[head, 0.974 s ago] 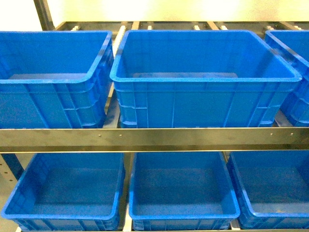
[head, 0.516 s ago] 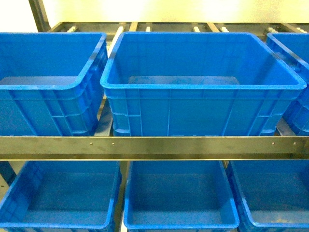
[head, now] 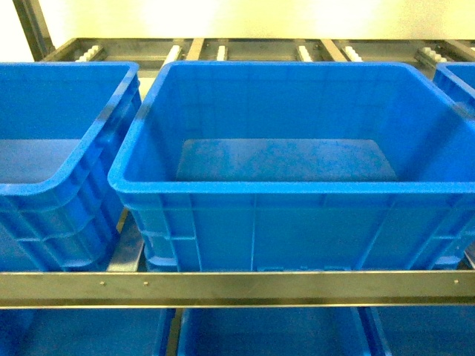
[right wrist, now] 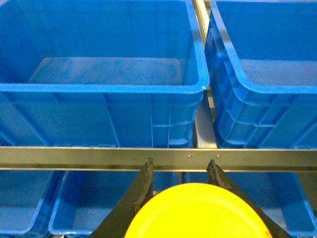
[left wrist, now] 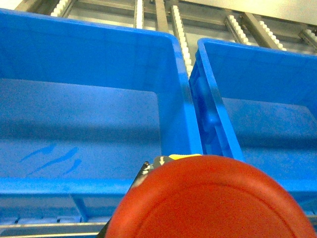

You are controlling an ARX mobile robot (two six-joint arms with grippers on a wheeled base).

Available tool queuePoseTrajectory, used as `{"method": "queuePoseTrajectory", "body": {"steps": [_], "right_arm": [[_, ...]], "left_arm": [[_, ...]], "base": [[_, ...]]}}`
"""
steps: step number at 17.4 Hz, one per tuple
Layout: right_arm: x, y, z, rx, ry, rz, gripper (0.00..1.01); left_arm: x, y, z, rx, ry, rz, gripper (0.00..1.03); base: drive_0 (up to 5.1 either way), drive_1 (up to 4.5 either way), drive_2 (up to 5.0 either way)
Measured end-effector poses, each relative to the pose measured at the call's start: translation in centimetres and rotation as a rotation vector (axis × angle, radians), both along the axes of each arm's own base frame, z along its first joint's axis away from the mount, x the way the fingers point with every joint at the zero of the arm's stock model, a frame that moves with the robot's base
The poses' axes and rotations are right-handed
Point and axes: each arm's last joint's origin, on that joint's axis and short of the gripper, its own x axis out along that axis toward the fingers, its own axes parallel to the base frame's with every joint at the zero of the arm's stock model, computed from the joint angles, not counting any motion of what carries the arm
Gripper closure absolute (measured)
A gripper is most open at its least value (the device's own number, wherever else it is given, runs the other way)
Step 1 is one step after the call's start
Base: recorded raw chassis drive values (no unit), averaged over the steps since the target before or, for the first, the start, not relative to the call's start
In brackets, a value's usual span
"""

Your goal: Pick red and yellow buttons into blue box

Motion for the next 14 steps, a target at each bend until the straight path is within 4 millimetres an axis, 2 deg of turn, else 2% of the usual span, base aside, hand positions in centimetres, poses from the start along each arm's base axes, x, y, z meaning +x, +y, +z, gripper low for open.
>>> {"method": "queuePoseTrajectory", "body": {"steps": [3,8,11,14], "right_arm": [[0.00,0.00,0.00,0.000,0.001,0.000,0.73],[-0.01,0.00,-0.05,-0.001,0.007,0.001,0.73],[-0.01,0.01,-0.01,0.000,0.004,0.003,0.73],[-0.01,-0.01,0.02,0.000,0.001,-0.001,0.73]], "left_arm": [[0.01,0.00,-0.03,0.000,0.002,0.000,0.78],[0.04,0.01,-0.08,-0.001,0.005,0.000,0.78],[0.04,0.08,-0.05,0.000,0.002,0.006,0.78],[0.02,-0.07,0.01,-0.001,-0.002,-0.009,0.78]], "base": [[0.0,4.25,-4.2],[0.0,0.00,0.0],[5.1,-2.34,-2.3],[0.0,0.00,0.0]]}}
